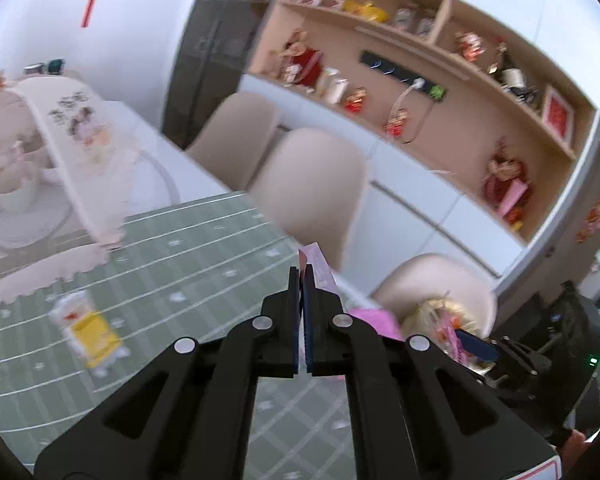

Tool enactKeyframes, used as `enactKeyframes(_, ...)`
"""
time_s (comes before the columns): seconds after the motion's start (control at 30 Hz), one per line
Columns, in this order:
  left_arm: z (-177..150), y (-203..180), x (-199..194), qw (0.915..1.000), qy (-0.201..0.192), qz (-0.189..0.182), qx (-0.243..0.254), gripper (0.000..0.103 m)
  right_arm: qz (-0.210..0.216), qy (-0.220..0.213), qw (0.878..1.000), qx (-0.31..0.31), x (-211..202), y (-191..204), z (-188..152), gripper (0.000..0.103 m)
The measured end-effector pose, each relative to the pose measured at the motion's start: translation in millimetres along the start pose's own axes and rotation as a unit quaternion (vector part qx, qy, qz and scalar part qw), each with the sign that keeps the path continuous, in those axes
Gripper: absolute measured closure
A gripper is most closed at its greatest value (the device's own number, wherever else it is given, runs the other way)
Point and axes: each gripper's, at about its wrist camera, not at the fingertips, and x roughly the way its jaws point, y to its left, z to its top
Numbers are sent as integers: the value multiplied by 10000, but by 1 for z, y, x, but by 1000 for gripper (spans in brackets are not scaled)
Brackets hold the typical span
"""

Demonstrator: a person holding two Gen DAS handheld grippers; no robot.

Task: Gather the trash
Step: 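Carry the pink candy stick and purple wrapper over the bin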

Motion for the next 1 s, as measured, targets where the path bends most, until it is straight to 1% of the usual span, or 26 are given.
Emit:
enactKeyframes(0.03, 3, -12, 6, 9998, -1, -202, -16, 101, -115, -23, 9999, 17, -3, -8, 2, 56)
enactKeyframes(0.1, 6, -30, 17, 9988, 56, -478, -8, 101, -342, -54, 9994, 97, -13, -27, 4, 56)
enactKeyframes(0.13, 7, -44, 27, 9978, 119, -653, 2, 102, -484, -71, 9987, 174, -19, -43, 4, 56)
enactKeyframes(0.27, 3, -90, 59, 9932, 368, -1093, 157, 101, -969, -131, 9941, 460, -37, -95, -2, 56)
enactKeyframes(0.43, -7, -141, 100, 9856, 738, -1491, 307, 101, -1428, -138, 9861, 835, -52, -155, -14, 56)
enactKeyframes(0.57, -20, -183, 139, 9753, 1136, -1830, 487, 101, -1709, -126, 9796, 1045, -60, -199, -21, 56)
enactKeyframes(0.73, -52, -222, 193, 9629, 1762, -1929, 682, 101, -1924, -139, 9726, 1296, -65, -240, -30, 56)
enactKeyframes(0.83, -65, -242, 221, 9552, 2033, -2010, 770, 101, -1978, -114, 9687, 1494, -65, -260, -40, 56)
enactKeyframes(0.97, -79, -266, 250, 9469, 2258, -2086, 943, 101, -2004, -53, 9665, 1602, -61, -272, -50, 56)
enactKeyframes(1.0, -81, -269, 255, 9457, 2316, -2066, 965, 98, -2002, -36, 9663, 1619, -61, -275, -52, 56)
